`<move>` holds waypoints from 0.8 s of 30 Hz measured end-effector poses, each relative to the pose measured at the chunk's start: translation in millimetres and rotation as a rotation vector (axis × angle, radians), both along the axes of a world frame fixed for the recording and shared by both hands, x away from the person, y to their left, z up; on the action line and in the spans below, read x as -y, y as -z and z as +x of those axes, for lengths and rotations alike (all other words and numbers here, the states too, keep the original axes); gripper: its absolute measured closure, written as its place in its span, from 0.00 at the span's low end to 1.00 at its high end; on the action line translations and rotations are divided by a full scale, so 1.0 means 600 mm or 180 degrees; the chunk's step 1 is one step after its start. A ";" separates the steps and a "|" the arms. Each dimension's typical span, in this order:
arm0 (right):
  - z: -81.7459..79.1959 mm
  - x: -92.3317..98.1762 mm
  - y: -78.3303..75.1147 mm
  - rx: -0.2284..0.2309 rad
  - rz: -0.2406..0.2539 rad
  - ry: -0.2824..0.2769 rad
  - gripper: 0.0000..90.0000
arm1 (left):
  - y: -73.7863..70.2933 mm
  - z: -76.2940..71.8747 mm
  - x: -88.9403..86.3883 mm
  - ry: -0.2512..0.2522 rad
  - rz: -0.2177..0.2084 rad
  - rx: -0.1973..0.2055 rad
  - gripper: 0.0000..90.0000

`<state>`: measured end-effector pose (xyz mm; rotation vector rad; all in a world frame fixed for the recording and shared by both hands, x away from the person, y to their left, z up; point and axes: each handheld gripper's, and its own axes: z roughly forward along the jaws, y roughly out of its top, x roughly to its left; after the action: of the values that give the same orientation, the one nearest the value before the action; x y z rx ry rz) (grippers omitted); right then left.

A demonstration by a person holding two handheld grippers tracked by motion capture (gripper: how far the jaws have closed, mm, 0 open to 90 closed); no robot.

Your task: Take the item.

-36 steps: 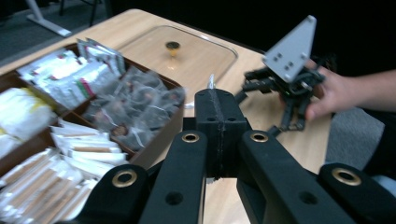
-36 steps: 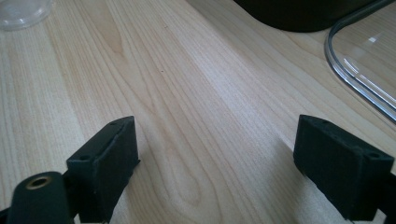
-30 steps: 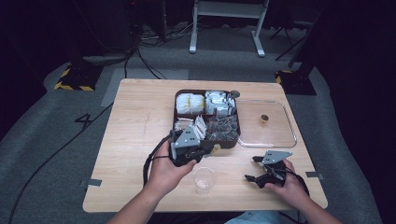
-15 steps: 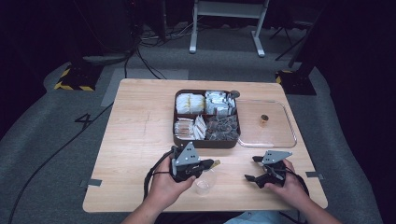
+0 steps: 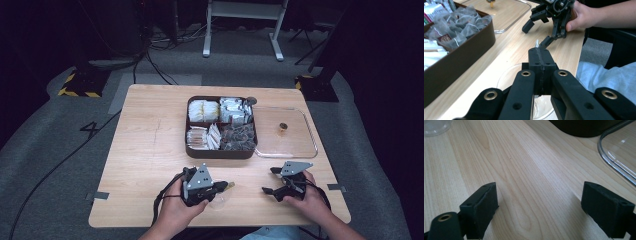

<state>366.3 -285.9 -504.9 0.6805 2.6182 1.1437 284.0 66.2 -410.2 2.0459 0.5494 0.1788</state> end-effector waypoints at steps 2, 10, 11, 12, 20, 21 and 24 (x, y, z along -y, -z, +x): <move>0.000 0.000 0.000 0.0001 0.0000 -0.0001 0.15 | 0.002 0.000 0.000 0.0002 -0.0012 -0.0012 1.00; 0.000 0.000 0.000 0.0000 0.0000 0.0000 0.15 | 0.006 -0.002 0.004 0.0040 0.0040 -0.0048 0.84; 0.000 0.000 0.000 0.0001 0.0000 0.0000 0.15 | 0.007 -0.002 0.004 0.0034 0.0075 0.0012 0.79; 0.000 0.000 0.000 0.0001 0.0000 0.0000 0.15 | 0.007 -0.003 0.005 0.0029 0.0091 0.0027 0.76; 0.000 0.000 0.000 0.0001 0.0000 0.0000 0.15 | 0.005 -0.001 -0.002 -0.0030 0.0089 0.0039 0.68; 0.000 0.000 0.000 0.0000 0.0000 0.0000 0.15 | 0.004 -0.001 -0.002 -0.0041 0.0088 0.0037 0.67; 0.000 0.000 0.000 0.0000 0.0000 0.0000 0.15 | 0.000 0.000 -0.005 -0.0076 0.0069 0.0045 0.62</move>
<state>366.2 -285.9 -504.9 0.6805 2.6182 1.1436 284.0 69.3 -410.0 2.0583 0.5656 0.2140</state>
